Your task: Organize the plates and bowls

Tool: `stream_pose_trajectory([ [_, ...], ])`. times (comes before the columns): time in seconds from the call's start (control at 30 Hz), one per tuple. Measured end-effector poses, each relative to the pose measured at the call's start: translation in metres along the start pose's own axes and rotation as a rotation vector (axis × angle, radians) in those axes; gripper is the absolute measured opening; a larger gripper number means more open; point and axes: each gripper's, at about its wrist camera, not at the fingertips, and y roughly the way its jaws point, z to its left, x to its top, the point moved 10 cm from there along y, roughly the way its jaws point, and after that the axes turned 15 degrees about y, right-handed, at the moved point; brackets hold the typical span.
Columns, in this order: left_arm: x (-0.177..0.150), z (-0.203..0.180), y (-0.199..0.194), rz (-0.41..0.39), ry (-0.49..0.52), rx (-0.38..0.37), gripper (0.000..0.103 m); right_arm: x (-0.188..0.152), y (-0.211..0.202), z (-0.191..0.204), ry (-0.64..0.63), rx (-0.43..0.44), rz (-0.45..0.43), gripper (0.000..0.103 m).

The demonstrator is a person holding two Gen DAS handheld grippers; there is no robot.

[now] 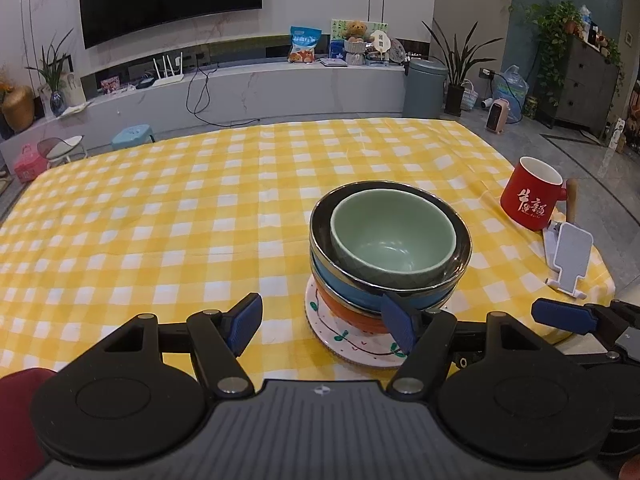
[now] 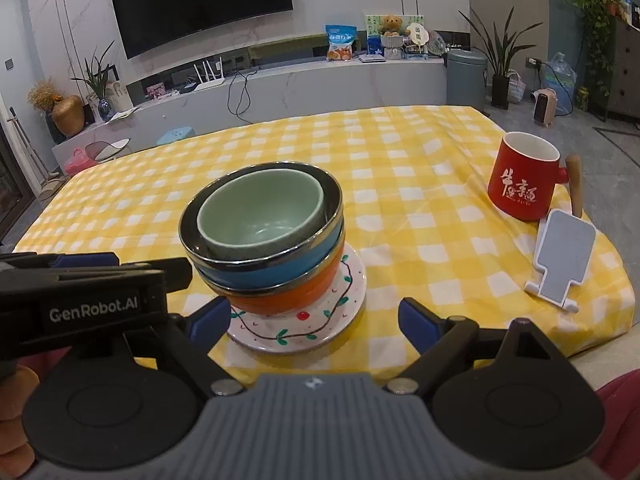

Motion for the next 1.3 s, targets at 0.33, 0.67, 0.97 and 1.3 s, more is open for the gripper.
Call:
stream_pose_trajectory([
  [0.33, 0.0018, 0.0012, -0.0034, -0.006, 0.012, 0.026, 0.08, 0.0004, -0.0009, -0.0004, -0.006, 0.007, -0.01, 0.089],
  [0.67, 0.0017, 0.001, -0.0021, -0.015, 0.004, 0.008, 0.08, 0.0008, -0.0005, 0.0002, -0.004, 0.013, -0.017, 0.089],
  [0.97, 0.001, 0.0015, -0.0015, -0.007, 0.007, 0.011, 0.08, -0.001, 0.0017, -0.0006, 0.004, 0.016, -0.01, 0.089],
  [1.3, -0.001, 0.0018, 0.0007, 0.011, 0.004, 0.007, 0.08, -0.002, 0.0054, -0.0013, 0.014, 0.019, -0.001, 0.089],
])
